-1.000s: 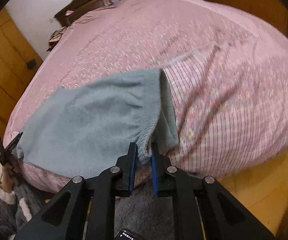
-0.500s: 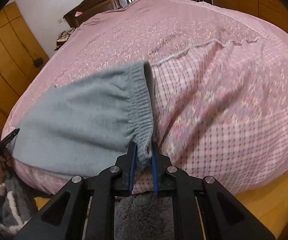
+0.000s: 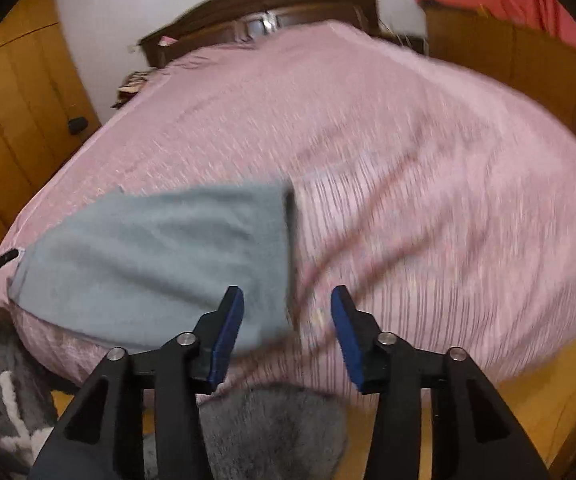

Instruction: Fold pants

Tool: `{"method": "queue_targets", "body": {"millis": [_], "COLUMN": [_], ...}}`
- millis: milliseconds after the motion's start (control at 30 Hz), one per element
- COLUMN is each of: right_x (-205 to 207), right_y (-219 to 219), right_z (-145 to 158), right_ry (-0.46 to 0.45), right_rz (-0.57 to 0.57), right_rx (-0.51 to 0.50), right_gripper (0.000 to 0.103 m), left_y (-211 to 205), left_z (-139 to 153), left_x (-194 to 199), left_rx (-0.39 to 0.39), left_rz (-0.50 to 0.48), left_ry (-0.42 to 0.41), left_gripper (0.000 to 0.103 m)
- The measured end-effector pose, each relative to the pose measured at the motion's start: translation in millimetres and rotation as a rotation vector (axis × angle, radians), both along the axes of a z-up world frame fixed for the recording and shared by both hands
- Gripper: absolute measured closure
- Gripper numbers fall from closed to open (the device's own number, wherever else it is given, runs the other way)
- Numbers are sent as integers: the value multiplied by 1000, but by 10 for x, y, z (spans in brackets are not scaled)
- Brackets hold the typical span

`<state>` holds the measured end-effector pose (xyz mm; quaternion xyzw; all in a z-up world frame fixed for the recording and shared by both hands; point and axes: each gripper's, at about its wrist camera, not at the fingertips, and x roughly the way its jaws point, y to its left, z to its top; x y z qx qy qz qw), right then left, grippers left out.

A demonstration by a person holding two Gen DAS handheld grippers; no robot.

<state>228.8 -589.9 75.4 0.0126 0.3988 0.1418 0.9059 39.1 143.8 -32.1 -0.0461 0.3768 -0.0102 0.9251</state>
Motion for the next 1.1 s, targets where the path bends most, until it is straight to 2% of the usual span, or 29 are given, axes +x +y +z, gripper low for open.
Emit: {"method": "queue_targets", "body": {"millis": [100, 200, 300, 367, 400, 433, 467, 500, 533, 567, 633, 700, 733, 800, 900, 933, 967, 1033, 1100], "right_x": [345, 847, 1276, 1489, 1580, 1658, 1720, 1716, 1687, 1703, 1815, 1916, 1968, 2024, 2007, 1990, 1988, 1915, 1819], "right_y": [199, 550, 794, 776, 695, 632, 582, 517, 435, 368, 195, 57, 16, -6, -23, -49, -80, -161, -171], "right_z": [257, 328, 190, 26, -125, -286, -494, -611, -585, -572, -601, -648, -671, -686, -700, -703, -737, -698, -626], "right_ry": [-44, -17, 49, 113, 181, 262, 339, 349, 302, 305, 365, 408, 435, 458, 462, 457, 449, 414, 366], "right_rz": [112, 343, 504, 544, 561, 579, 586, 623, 660, 671, 653, 661, 663, 695, 733, 733, 727, 720, 714], "right_rx": [12, 19, -40, -59, -32, -7, -40, -54, -15, 20, 131, 235, 286, 344, 369, 374, 377, 373, 349], "right_gripper": [36, 35, 35, 35, 35, 36, 39, 39, 39, 40, 46, 48, 48, 59, 70, 72, 76, 80, 87], "left_y": [-172, -651, -1356, -1840, -2108, -2305, -2452, -2587, -2675, -2724, -2714, -2686, -2675, -2702, -2779, -2782, -2737, -2626, -2561], "left_z": [163, 293, 361, 319, 253, 172, 82, -69, -220, -330, -318, -267, -246, -211, -235, -241, -247, -237, -195], "left_x": [230, 612, 1084, 1406, 1595, 1738, 1852, 1987, 2101, 2170, 2230, 2319, 2344, 2378, 2427, 2454, 2467, 2509, 2482], "left_rx": [73, 118, 90, 53, 42, 41, 45, 60, 84, 88, 53, 7, -18, -65, -129, -152, -192, -288, -303], "left_rz": [-123, -279, -523, -662, -717, -753, -785, -807, -808, -814, -833, -838, -849, -908, -980, -978, -976, -970, -953], "left_ry": [12, 29, 49, 87, 119, 143, 167, 207, 253, 281, 253, 273, 282, 304, 340, 346, 349, 350, 310], "left_gripper": [26, 26, 25, 24, 24, 24, 24, 24, 22, 20, 19, 20, 22, 32, 46, 59, 77, 84, 87]}}
